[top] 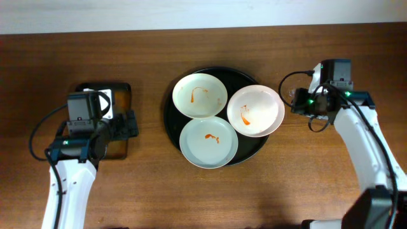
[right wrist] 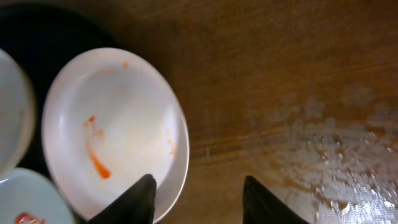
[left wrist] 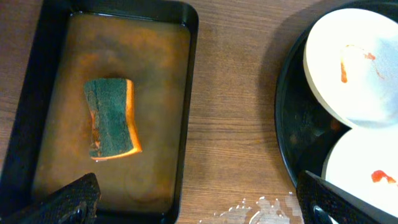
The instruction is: Clean dirty plates on tray and stack at the side
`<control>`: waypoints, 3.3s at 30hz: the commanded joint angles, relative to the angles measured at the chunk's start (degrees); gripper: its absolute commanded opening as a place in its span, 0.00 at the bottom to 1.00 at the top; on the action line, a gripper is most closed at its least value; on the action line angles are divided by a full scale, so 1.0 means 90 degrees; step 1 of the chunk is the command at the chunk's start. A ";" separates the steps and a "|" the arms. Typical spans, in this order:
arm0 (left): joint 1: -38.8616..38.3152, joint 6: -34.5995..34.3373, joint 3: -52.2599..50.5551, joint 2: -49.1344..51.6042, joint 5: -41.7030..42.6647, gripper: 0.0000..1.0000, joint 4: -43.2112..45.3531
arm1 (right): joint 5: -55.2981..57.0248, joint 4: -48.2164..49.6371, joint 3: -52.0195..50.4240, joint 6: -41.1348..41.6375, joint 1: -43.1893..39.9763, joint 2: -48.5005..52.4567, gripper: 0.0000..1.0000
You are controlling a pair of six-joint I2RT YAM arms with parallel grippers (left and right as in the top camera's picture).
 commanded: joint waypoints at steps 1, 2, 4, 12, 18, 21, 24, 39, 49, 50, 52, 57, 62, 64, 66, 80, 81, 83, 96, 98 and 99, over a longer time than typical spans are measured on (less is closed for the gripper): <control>-0.0017 -0.0083 0.0121 0.0112 -0.0192 0.99 0.0085 | -0.0092 0.0223 0.0053 -0.0189 0.0000 0.0527 0.45; -0.0017 -0.0083 0.0121 0.0114 -0.0240 0.99 0.0080 | -0.0087 0.0289 0.0053 -0.0189 -0.0002 0.0678 0.46; -0.0017 -0.0083 0.0121 0.0112 -0.0238 0.99 0.0080 | -0.0095 0.0379 0.0053 -0.0189 0.0000 0.0945 0.44; -0.0017 -0.0083 0.0121 0.0112 -0.0238 0.99 0.0080 | -0.0571 0.0629 0.0053 -0.0189 0.0000 0.1688 0.39; -0.0019 -0.0083 0.0121 0.0114 -0.0238 0.99 0.0075 | -0.0597 0.0617 0.0053 -0.0165 0.0000 0.1722 0.22; -0.0019 -0.0083 0.0121 0.0114 -0.0236 0.99 0.0068 | -0.0644 0.0610 0.0012 -0.0165 0.0000 0.1727 0.20; -0.0019 -0.0083 0.0121 0.0114 -0.0236 0.99 0.0027 | -0.0719 0.0612 -0.0095 -0.0165 0.0007 0.1744 0.16; 0.0095 -0.0080 0.0121 0.0272 -0.0328 0.55 0.0206 | -0.0712 0.0559 -0.0114 -0.0170 0.0359 0.1744 0.04; 0.0799 0.0155 0.0121 0.1574 -0.0355 0.35 0.1059 | -0.0712 0.0561 -0.0114 -0.0170 0.0359 0.1744 0.04; 0.0857 0.0155 0.0121 0.1761 -0.0355 0.36 0.1105 | -0.0712 0.0559 -0.0114 -0.0170 0.0359 0.1744 0.04; 0.0962 0.0155 0.0121 0.2101 -0.0355 0.52 0.1197 | -0.0712 0.0554 -0.0114 -0.0170 0.0359 0.1744 0.04; 0.1324 0.0129 0.0121 0.2691 -0.0352 0.58 0.1472 | -0.0709 0.0510 -0.0114 -0.0172 0.0359 0.1744 0.04; 0.1557 0.0129 0.0121 0.2936 -0.0347 0.77 0.1870 | -0.0712 0.0493 -0.0114 -0.0172 0.0359 0.1744 0.04; 0.1557 0.0129 0.0121 0.2982 -0.0294 0.77 0.2013 | -0.0712 0.0486 -0.0114 -0.0172 0.0359 0.1744 0.04; 0.1557 0.0129 0.0121 0.3026 -0.0158 0.77 0.2089 | -0.0712 0.0471 -0.0114 -0.0172 0.0359 0.1744 0.04; 0.1557 0.0129 0.0121 0.3614 0.0034 0.40 0.2222 | -0.0712 0.0420 -0.0114 -0.0172 0.0359 0.1744 0.04; 0.1557 0.0129 0.0121 0.3643 0.0034 0.32 0.2220 | -0.0709 0.0418 -0.0114 -0.0172 0.0359 0.1744 0.04; 0.1557 0.0129 0.0121 0.3684 0.0036 0.27 0.2215 | -0.0712 0.0420 -0.0114 -0.0172 0.0359 0.1744 0.04; 0.1557 0.0129 0.0270 0.3446 0.0753 0.00 0.2062 | -0.0712 0.0401 -0.0114 -0.0170 0.0359 0.1744 0.04; 0.1557 0.0129 0.0335 0.3257 0.0964 0.00 0.1994 | -0.0709 0.0386 -0.0114 -0.0172 0.0359 0.1744 0.04; 0.1557 0.0129 0.0369 0.3128 0.1061 0.00 0.1953 | -0.0709 0.0374 -0.0114 -0.0172 0.0359 0.1744 0.04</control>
